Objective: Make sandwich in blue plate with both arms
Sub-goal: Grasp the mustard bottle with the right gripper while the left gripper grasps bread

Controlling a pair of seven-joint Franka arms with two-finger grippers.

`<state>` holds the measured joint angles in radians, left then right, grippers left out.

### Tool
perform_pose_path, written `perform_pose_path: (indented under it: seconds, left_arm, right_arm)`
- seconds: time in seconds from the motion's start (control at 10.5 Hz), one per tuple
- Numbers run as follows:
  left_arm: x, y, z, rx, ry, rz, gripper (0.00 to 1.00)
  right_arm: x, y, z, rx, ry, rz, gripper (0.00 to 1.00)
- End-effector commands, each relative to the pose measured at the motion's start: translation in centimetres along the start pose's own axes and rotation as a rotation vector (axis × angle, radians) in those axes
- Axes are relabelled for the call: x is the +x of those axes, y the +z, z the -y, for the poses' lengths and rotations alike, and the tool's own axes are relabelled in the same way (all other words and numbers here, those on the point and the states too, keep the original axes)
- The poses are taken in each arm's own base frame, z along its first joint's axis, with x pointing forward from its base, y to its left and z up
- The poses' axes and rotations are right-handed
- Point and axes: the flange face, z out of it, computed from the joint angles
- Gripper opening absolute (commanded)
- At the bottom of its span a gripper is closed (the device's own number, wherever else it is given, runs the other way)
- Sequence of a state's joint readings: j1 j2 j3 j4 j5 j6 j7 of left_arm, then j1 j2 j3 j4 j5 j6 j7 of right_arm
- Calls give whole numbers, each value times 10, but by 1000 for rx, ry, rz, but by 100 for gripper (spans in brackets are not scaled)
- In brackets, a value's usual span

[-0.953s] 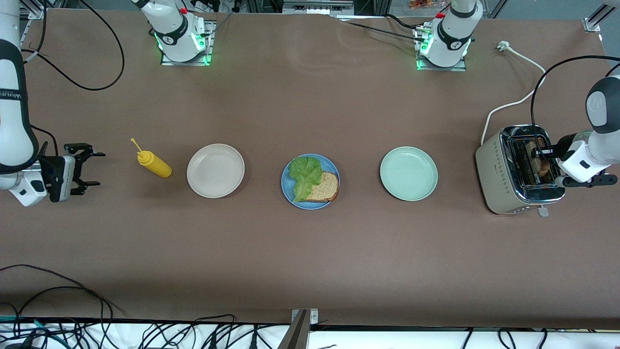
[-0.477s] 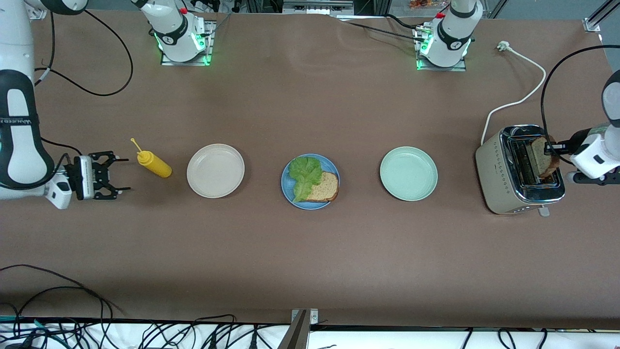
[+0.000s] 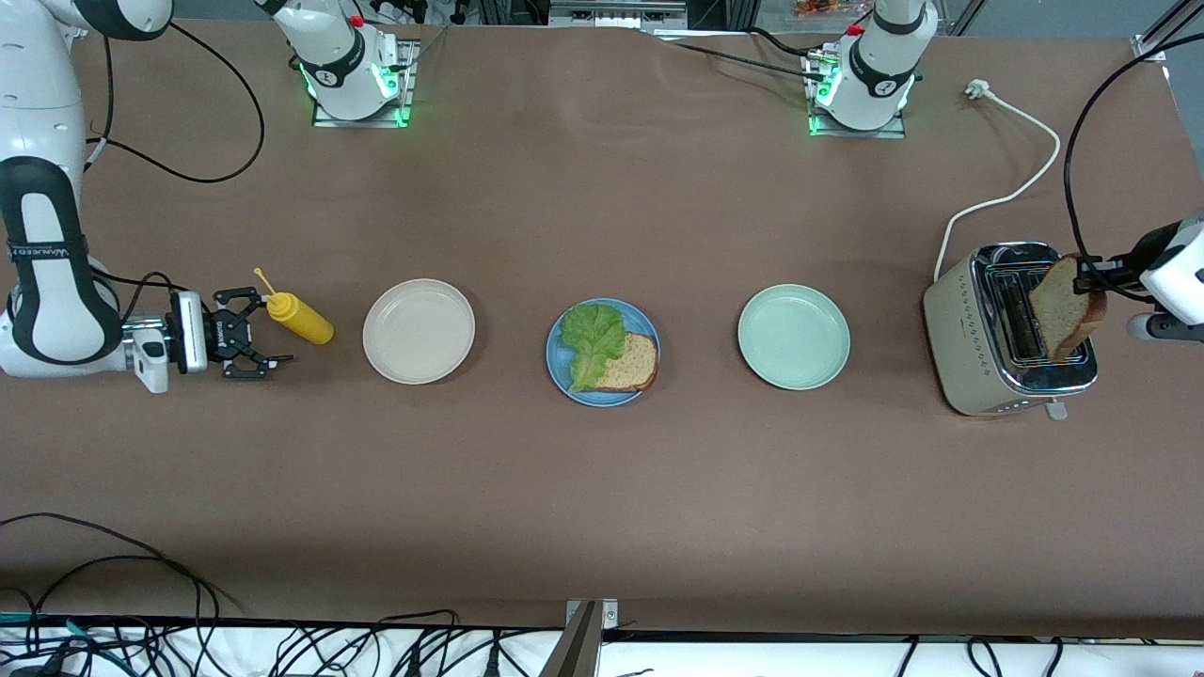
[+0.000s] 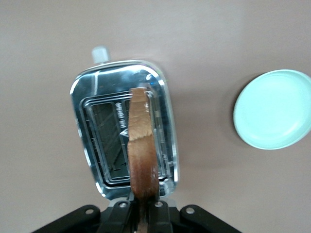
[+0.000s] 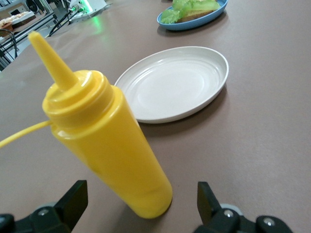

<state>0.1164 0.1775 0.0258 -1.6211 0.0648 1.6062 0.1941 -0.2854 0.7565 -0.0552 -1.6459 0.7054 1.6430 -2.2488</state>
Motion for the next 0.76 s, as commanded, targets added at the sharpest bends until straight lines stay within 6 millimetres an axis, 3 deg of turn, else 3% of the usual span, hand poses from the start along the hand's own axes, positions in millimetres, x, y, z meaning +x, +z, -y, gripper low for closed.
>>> perform_pose_path:
  seconds: [0.0,0.19,0.29,0.38,0.48,0.57,0.67]
  left_arm:
    - [0,-12,-29,-73,44,-21,0]
    - [3,-23,-51,-85,81,-44,0]
    - [8,-24,-58,-152,82,-60,0]
    - [20,-10,-71,-244,79,-54,0]
    - [28,-8,-94,-297,81,-71,0]
    - [32,-7,-119,-299,78,-86,0]
    - [39,-5,-154,-319,68,-101,0]
  right_arm:
    - [-1,19,10,-20,-63,-121,100]
    - [-1,27,9,-39,-90,-163,94]
    - [-2,30,11,-34,-83,-168,76]
    - [-3,31,11,-34,-80,-169,51]
    - [-4,33,12,-31,-76,-171,34]
    - [-3,35,12,-27,-66,-172,21]
    - [-1,34,11,-23,-39,-168,17]
